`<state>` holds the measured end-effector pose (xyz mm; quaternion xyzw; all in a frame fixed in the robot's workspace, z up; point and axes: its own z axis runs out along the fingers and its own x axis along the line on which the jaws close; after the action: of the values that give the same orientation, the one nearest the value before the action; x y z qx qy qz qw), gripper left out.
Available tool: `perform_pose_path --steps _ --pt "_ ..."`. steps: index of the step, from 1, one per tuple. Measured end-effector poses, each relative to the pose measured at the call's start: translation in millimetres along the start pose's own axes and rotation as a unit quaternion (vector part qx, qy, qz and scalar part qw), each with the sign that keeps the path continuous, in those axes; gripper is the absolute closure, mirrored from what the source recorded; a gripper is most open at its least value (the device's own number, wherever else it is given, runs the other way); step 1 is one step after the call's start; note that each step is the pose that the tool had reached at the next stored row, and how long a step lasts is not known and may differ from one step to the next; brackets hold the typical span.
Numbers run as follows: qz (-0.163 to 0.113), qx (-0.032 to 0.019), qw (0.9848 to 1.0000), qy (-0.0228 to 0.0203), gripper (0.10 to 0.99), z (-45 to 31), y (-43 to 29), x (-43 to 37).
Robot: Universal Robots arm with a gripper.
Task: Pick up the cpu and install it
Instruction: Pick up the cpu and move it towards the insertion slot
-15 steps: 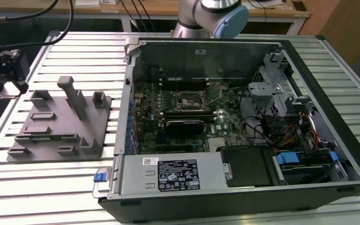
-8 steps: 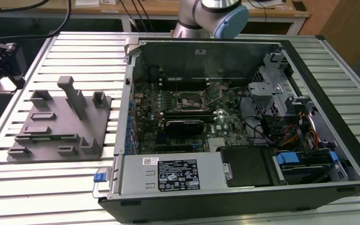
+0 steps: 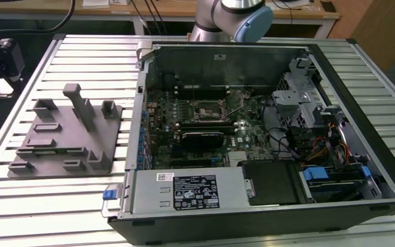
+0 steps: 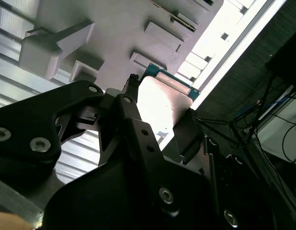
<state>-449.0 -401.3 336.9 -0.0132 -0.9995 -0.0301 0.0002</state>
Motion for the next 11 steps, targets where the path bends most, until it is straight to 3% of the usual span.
perform_pose_path --steps 11 --pt "0.0 -0.0006 1.0 0.0 0.545 -18.9 1.1 0.0"
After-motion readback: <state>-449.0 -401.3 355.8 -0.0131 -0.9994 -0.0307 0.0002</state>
